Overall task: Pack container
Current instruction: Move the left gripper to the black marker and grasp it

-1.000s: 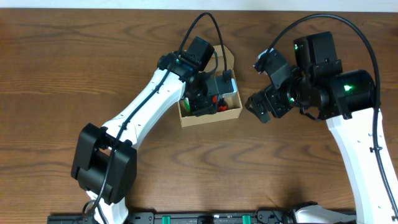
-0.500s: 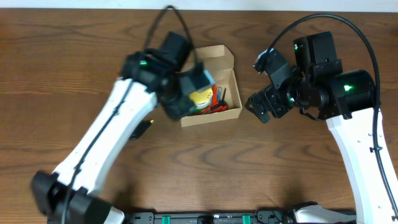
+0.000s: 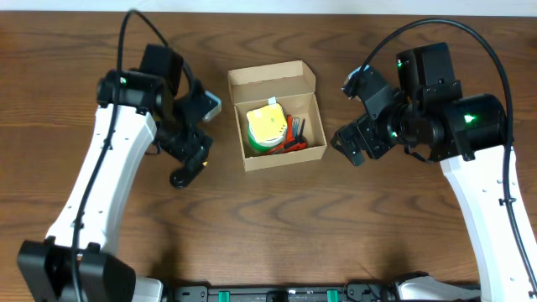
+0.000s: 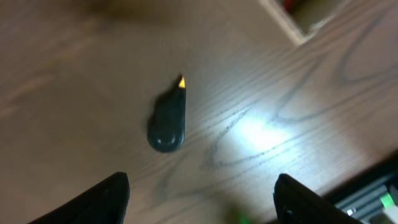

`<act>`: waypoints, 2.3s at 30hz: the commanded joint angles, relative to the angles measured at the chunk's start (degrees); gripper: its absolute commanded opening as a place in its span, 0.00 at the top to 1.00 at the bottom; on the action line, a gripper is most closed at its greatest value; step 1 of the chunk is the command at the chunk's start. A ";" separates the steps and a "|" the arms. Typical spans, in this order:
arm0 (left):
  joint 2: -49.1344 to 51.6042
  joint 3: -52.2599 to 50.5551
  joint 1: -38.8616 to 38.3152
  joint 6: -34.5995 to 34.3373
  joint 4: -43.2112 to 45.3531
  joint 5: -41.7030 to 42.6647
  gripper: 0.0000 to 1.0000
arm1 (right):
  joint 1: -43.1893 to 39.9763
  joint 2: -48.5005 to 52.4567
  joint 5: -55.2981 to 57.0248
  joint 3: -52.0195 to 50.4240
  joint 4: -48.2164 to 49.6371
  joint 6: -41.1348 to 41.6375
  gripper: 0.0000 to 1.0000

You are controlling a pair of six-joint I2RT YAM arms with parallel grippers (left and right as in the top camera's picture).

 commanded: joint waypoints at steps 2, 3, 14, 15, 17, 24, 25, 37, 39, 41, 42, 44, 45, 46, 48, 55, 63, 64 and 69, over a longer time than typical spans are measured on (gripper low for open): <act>-0.11 -8.09 0.66 -3.80 4.79 -3.02 0.25 | -0.24 -0.85 0.13 -0.15 -0.09 -0.85 0.01; -0.11 -9.84 0.66 -4.11 6.38 -3.78 0.25 | -0.24 -0.85 0.13 -0.15 -0.09 -0.85 0.01; -0.09 -22.73 0.70 -7.52 20.92 -8.02 0.11 | -0.24 -0.85 0.11 -0.15 -0.09 -0.85 0.01; -0.09 -23.32 0.70 -7.52 22.10 -8.41 0.08 | -0.24 -0.85 0.13 -0.15 -0.09 -0.85 0.01; -0.09 -24.46 0.70 -7.54 24.26 -8.70 0.05 | -0.24 -0.85 0.13 -0.15 -0.09 -0.85 0.01; -0.04 -29.09 0.70 -7.54 29.92 -8.74 0.02 | -0.24 -0.85 0.13 -0.15 -0.09 -0.85 0.01; -0.04 -29.79 0.70 -7.56 30.97 -8.83 0.02 | -0.24 -0.85 0.13 -0.15 -0.09 -0.85 0.01; 0.22 -34.67 0.70 -7.98 41.66 -8.85 0.04 | -0.24 -0.85 0.13 -0.15 -0.09 -0.85 0.01; 0.66 -35.04 0.70 -7.98 42.58 -8.85 0.04 | -0.24 -0.85 0.13 -0.15 -0.09 -0.85 0.01; 1.27 -35.08 0.70 -7.98 42.86 -8.87 0.04 | -0.24 -0.85 0.13 -0.15 -0.09 -0.85 0.01; 1.60 -35.08 0.70 -7.96 42.99 -8.85 0.04 | -0.24 -0.85 0.13 -0.15 -0.09 -0.85 0.01; 2.36 -35.08 0.70 -7.96 43.04 -8.85 0.04 | -0.24 -0.85 0.13 -0.15 -0.09 -0.85 0.01; 2.80 -35.08 0.70 -7.96 43.01 -8.83 0.03 | -0.24 -0.85 0.13 -0.15 -0.09 -0.85 0.01; 3.30 -35.08 0.70 -7.98 43.04 -8.83 0.03 | -0.24 -0.85 0.13 -0.15 -0.09 -0.85 0.01; 4.04 -35.08 0.70 -7.98 43.04 -8.68 0.02 | -0.24 -0.85 0.13 -0.15 -0.09 -0.85 0.01; 4.46 -35.08 0.70 -7.96 43.01 -8.72 0.17 | -0.24 -0.85 0.13 -0.15 -0.09 -0.85 0.01; 4.46 -35.08 0.70 -7.98 43.01 -8.72 0.36 | -0.24 -0.85 0.13 -0.15 -0.09 -0.85 0.01; 4.46 -35.08 0.70 -8.00 43.01 -8.70 0.39 | -0.24 -0.85 0.13 -0.15 -0.09 -0.85 0.01; 4.46 -35.08 0.70 -9.20 43.04 -8.70 0.54 | -0.24 -0.85 0.13 -0.15 -0.09 -0.85 0.01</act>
